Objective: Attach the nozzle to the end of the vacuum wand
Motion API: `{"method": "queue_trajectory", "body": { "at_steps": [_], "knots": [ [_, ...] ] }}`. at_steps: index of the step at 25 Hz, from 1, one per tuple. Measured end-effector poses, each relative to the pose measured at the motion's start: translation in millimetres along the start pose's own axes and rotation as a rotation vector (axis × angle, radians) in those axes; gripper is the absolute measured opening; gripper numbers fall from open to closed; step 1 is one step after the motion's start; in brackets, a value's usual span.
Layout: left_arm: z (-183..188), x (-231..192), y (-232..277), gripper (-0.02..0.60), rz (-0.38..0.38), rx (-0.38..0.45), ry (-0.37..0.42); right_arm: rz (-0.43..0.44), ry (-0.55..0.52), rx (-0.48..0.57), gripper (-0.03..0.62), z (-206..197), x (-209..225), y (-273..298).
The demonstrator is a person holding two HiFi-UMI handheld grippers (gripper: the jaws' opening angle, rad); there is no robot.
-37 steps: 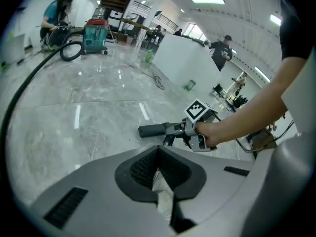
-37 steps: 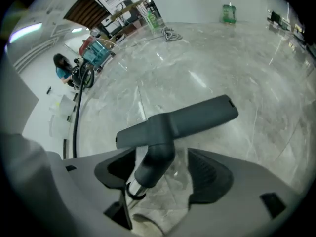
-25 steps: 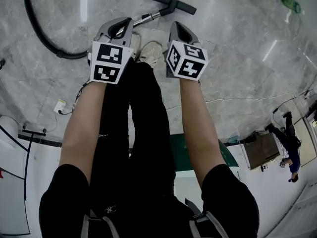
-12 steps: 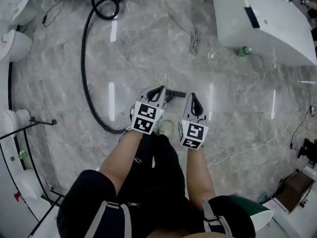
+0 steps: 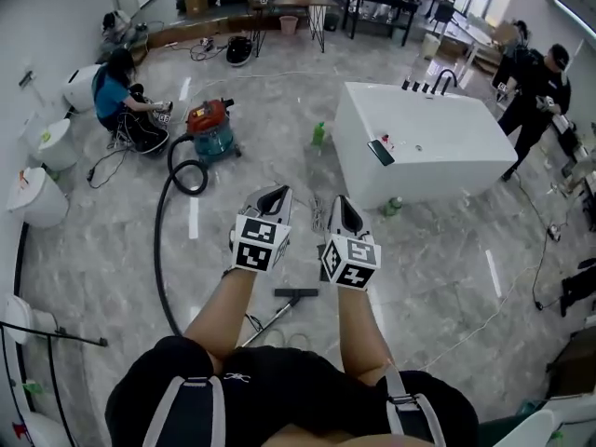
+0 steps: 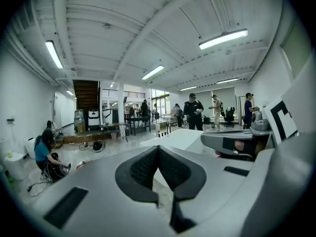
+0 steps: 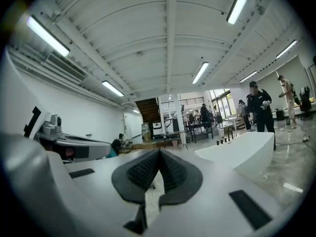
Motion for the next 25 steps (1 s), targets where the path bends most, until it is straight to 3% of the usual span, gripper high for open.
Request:
{"method": "queue_trajectory", "body": {
  "at_steps": [4, 9, 19, 25],
  "knots": [
    [46.2, 20.4, -15.9, 0.009, 0.005, 0.035, -0.002, -0.009, 0.021, 0.049, 0.012, 51.7, 12.5, -14.7],
    [61.4, 30.3, -12.9, 0.009, -0.009, 0.054, -0.002, 0.000, 0.115, 0.139, 0.012, 78.6, 32.2, -29.1],
    [67.7, 37.5, 1.1, 0.009, -0.034, 0.049, 0.001, 0.063, 0.184, 0.157, 0.012, 80.2, 48.6, -32.4],
    [65.1, 35.4, 5.6, 0.009, -0.031, 0.050, -0.004, 0.039, 0.132, 0.133, 0.012, 78.8, 49.8, -23.5]
  ]
}}
Point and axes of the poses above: the fingertips, and each gripper's own axes: y forward along the fingers, x to its right, z out of its top, the point moved 10 cm from there along -y, backward along the fingers, and after that the axes turned 3 degrees about -z, right-handed, at the moved point
